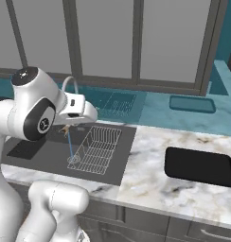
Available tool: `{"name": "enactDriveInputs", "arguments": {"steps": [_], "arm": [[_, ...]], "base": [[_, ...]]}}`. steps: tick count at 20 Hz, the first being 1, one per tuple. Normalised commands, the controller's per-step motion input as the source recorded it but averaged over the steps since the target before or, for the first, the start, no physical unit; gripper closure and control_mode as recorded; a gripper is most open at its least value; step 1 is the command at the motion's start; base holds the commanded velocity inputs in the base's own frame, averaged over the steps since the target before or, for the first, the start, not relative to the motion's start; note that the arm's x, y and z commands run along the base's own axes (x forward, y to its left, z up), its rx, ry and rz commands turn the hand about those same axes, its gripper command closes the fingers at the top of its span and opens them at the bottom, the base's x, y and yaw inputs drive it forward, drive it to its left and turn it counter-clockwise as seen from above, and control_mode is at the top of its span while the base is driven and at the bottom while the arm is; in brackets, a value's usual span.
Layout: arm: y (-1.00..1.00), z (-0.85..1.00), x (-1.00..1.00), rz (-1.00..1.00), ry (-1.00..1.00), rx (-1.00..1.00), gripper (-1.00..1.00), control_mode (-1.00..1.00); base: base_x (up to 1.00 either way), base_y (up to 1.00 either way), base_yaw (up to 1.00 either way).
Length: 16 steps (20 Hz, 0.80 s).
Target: Take the fish out of the fridge, briefly rinse it in the sink, and place it on the tray next to the sink.
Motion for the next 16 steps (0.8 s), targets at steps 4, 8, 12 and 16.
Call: {"name": "enactDriveInputs", "arguments": {"steps": [4,8,12,16], "arm": [[0.00,0.00,0.07,0.00,0.03,0.00,1.00,-1.00],[0.00,0.00,0.71,0.15,0.22,0.08,1.00,-1.00],[-0.01,-0.01,0.52,0.33,0.31,0.11,1.00,-1.00],[-0.16,-0.21,0.63,0.37,0.30,0.16,1.00,-1.00]], "base": [[0.08,0.00,0.00],[0.00,0.00,0.00],[0.00,0.00,0.00],[0.00,0.00,0.00]]}}
